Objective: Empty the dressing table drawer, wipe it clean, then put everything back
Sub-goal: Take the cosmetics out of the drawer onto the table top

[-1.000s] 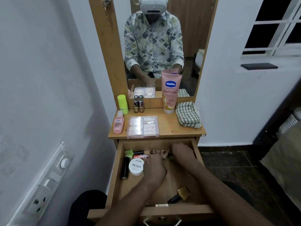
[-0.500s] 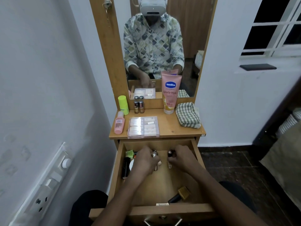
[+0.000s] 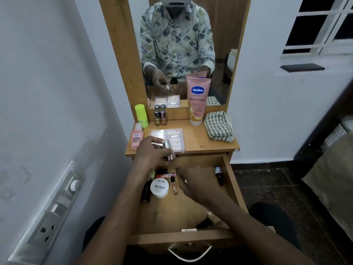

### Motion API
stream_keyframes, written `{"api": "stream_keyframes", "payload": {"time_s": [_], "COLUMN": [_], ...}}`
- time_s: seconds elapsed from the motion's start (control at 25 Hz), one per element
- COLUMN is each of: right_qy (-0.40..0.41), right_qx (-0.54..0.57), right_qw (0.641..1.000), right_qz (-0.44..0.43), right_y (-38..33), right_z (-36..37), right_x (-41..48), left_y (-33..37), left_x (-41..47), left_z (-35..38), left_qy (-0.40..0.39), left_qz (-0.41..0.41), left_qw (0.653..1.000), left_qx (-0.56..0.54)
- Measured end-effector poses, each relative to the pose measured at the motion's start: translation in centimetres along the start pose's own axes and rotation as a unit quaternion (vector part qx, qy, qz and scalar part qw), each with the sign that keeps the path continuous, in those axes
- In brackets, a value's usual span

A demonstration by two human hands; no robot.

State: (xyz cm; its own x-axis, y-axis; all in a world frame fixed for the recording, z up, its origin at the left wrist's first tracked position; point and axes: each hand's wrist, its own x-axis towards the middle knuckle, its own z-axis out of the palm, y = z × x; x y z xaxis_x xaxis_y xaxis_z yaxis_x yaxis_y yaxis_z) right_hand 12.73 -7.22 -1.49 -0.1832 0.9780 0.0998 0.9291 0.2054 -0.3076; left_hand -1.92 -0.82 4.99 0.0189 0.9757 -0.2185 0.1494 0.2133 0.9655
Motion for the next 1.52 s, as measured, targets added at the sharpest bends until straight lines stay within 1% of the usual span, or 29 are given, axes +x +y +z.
{"api": "stream_keyframes", "payload": {"time_s": [0.08, 0.12, 0.2, 0.32, 0.44, 0.52, 0.64, 0.68, 0.8, 0.84, 0.92, 1.0, 1.08, 1.28, 1.4, 1.52], "right_qy": [-0.081, -0.103, -0.113, -0.100, -0.078, -0.063, -0.032, 0.001, 0.151, 0.187, 0.231, 0.242, 0.232, 0.195, 0.202, 0.223], "right_qx": [-0.059, -0.083, -0.118, -0.132, -0.137, -0.097, -0.014, 0.004, 0.059, 0.090, 0.124, 0.114, 0.102, 0.076, 0.115, 0.168], "right_qw": [0.995, 0.991, 0.985, 0.984, 0.985, 0.990, 0.994, 0.994, 0.981, 0.974, 0.963, 0.963, 0.967, 0.975, 0.969, 0.953], "right_qz": [0.014, 0.027, 0.049, 0.068, 0.073, 0.084, 0.105, 0.113, 0.105, 0.094, 0.066, 0.040, 0.028, 0.072, 0.085, 0.119], "right_y": [-1.6, -1.8, -1.9, -1.8, -2.1, -2.4, -2.4, -2.0, -0.2, 0.3, 1.0, 1.4, 1.7, 2.4, 2.7, 3.1], "right_z": [1.4, 2.1, 3.1, 4.0, 3.1, 1.5, -3.4, -5.1, -9.3, -9.8, -9.7, -8.7, -7.5, -4.9, -3.7, -3.0], "right_x": [1.3, 2.1, 3.3, 4.1, 3.5, 3.0, 2.9, 3.4, 6.5, 7.9, 10.9, 13.5, 15.3, 17.4, 17.7, 18.1], "left_y": [-0.4, -0.5, -0.8, -0.7, -0.4, -0.1, 1.0, 1.4, 3.3, 3.9, 4.5, 3.9, 2.6, 0.5, 0.4, 0.5], "left_x": [0.0, 0.1, 0.2, 0.4, 0.5, 0.6, 1.2, 1.7, 3.7, 4.6, 6.5, 8.6, 10.5, 12.4, 12.5, 12.7], "left_z": [0.1, 0.1, 0.2, 0.1, 0.3, 0.6, 0.9, 1.0, 1.6, 2.1, 3.5, 4.9, 5.8, 6.4, 6.6, 6.5], "left_qy": [0.002, -0.001, -0.005, -0.007, -0.001, 0.007, 0.021, 0.026, 0.072, 0.098, 0.143, 0.172, 0.200, 0.244, 0.261, 0.275], "left_qz": [-0.005, -0.009, -0.011, 0.001, 0.022, 0.035, 0.061, 0.078, 0.139, 0.154, 0.178, 0.196, 0.207, 0.205, 0.215, 0.200], "left_qw": [1.000, 1.000, 1.000, 1.000, 1.000, 0.999, 0.998, 0.996, 0.986, 0.980, 0.968, 0.955, 0.941, 0.922, 0.911, 0.896], "left_qx": [-0.002, -0.005, -0.008, 0.005, 0.001, 0.008, 0.021, 0.023, 0.061, 0.075, 0.102, 0.144, 0.175, 0.218, 0.236, 0.284]}}
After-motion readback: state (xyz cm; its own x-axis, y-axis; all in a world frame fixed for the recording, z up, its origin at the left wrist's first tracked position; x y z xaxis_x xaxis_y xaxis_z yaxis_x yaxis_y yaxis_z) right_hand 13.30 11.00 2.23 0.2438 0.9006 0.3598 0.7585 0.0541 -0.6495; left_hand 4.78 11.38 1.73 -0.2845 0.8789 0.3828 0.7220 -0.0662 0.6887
